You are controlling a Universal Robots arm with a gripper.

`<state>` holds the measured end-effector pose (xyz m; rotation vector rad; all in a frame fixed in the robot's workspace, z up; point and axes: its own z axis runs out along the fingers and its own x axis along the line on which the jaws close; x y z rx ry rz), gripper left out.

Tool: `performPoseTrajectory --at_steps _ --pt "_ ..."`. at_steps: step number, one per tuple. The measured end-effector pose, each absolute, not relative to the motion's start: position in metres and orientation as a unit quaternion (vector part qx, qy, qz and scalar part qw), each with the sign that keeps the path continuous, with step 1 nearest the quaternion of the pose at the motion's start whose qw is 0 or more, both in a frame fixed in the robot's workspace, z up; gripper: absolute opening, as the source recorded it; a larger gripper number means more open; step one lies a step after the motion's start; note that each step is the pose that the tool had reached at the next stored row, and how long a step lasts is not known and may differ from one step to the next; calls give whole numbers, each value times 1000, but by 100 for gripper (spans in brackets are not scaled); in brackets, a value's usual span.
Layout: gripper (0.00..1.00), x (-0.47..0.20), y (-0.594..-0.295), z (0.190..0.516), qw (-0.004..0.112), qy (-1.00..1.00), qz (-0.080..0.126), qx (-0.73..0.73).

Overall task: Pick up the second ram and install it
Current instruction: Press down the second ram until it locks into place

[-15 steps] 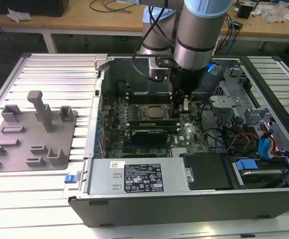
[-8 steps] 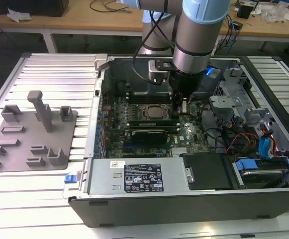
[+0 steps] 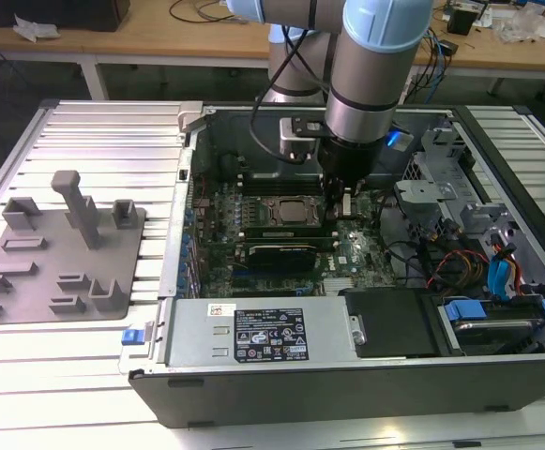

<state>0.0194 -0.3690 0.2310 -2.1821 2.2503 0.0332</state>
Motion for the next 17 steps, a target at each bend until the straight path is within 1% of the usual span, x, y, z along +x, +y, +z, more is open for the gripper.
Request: performPoseTrajectory --at_steps 5,6,9,12,17 --pt "8 19 -369 231 4 718 11 -696" --pt "8 19 -369 233 4 718 11 -696" --pt "8 19 -369 256 3 718 10 -696" --pt "8 19 -369 267 3 718 10 -696" --pt "8 19 -369 270 3 718 10 -696"
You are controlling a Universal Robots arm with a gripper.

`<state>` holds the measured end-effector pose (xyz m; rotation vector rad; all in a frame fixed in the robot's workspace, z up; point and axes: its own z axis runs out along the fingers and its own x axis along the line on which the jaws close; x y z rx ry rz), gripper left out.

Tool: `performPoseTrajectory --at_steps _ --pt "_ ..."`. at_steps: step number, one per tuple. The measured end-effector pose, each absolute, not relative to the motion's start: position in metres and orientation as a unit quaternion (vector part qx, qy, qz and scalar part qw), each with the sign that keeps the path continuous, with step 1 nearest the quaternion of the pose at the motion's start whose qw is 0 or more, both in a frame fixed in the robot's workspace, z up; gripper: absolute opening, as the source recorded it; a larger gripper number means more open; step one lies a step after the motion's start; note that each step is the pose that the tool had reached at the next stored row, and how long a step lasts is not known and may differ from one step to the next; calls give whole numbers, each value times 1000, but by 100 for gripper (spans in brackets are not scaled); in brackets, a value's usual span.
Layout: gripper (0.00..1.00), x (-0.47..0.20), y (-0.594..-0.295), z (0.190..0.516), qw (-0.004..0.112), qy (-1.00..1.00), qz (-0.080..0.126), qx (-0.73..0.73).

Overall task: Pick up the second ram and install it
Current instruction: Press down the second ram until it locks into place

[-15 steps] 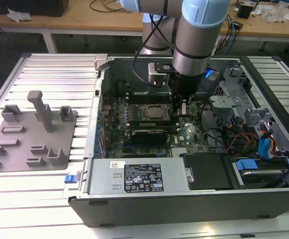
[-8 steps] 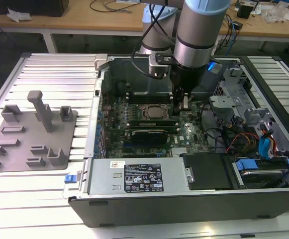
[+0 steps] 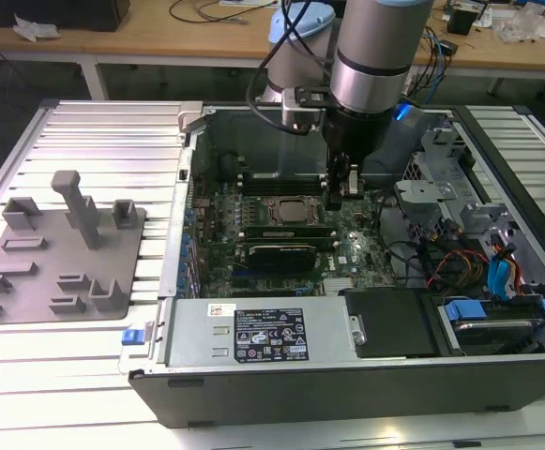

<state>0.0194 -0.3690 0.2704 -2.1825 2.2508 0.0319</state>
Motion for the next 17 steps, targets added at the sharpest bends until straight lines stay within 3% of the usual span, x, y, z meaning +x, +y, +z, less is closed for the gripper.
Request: performPoseTrajectory --at_steps 9,17 --pt "8 16 -369 271 3 718 10 -696" --pt "8 -26 -369 271 3 718 10 -696"
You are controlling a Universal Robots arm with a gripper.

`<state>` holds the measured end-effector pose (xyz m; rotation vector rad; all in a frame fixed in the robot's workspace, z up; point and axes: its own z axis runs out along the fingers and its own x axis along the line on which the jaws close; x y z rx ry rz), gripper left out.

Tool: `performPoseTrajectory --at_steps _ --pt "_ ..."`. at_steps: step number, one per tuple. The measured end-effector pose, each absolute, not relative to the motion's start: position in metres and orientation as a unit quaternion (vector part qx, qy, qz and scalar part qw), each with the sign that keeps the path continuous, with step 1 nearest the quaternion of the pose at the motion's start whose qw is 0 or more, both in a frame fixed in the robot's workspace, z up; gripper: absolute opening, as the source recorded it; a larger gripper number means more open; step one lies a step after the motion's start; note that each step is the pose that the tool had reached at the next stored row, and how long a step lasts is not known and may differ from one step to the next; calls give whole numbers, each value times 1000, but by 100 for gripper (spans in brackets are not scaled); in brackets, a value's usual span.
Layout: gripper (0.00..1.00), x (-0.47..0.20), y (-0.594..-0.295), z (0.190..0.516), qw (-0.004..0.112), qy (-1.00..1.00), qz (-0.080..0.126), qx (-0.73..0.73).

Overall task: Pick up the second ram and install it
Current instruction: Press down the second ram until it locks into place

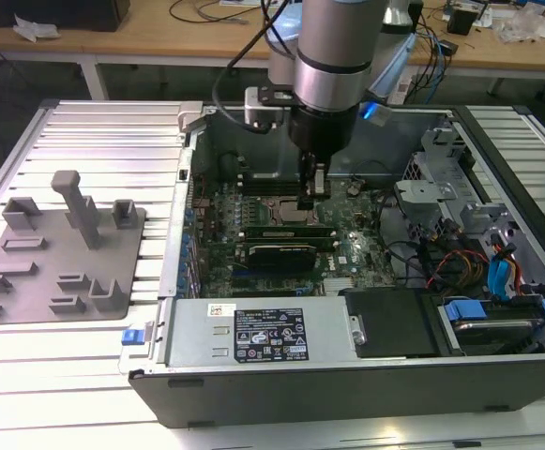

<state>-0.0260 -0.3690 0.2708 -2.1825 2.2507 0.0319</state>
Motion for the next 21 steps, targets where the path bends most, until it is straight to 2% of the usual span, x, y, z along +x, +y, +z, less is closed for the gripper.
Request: performPoseTrajectory --at_steps 11,21 --pt "8 -56 -369 269 4 718 9 -696" --pt "8 -63 -369 245 5 718 9 -696"
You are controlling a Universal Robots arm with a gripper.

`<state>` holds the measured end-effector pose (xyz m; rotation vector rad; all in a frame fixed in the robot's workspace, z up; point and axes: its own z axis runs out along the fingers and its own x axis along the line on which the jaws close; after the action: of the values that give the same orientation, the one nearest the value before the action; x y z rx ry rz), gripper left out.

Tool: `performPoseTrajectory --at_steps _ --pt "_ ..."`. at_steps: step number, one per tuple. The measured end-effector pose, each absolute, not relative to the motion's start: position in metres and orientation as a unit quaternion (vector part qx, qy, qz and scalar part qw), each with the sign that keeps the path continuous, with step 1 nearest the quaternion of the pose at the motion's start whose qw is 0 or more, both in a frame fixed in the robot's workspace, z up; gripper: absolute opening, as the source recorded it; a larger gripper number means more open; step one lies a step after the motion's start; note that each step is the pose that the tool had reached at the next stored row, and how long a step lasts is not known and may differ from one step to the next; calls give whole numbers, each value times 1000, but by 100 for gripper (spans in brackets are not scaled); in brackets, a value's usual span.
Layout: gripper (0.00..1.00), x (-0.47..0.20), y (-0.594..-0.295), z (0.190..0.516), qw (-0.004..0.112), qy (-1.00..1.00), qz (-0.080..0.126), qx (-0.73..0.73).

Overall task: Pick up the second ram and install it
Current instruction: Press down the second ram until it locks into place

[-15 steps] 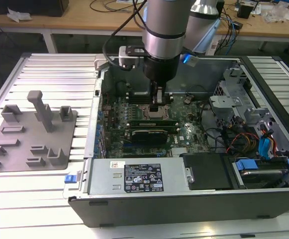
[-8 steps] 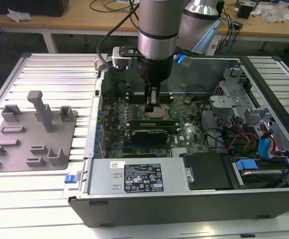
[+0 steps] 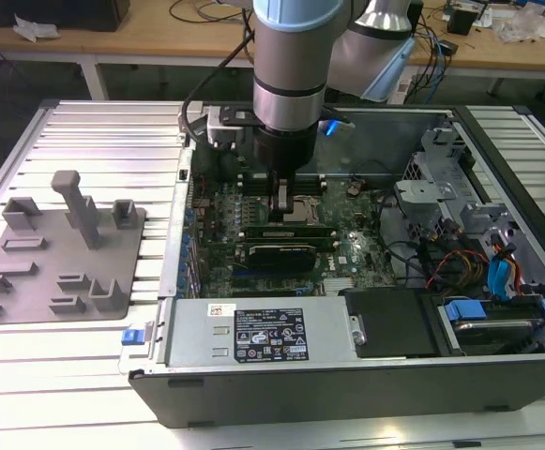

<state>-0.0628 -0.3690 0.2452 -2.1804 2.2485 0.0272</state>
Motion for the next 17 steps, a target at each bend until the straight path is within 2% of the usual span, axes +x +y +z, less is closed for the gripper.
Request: performPoseTrajectory --at_steps 17 --pt "8 -65 -369 228 5 718 9 -696"
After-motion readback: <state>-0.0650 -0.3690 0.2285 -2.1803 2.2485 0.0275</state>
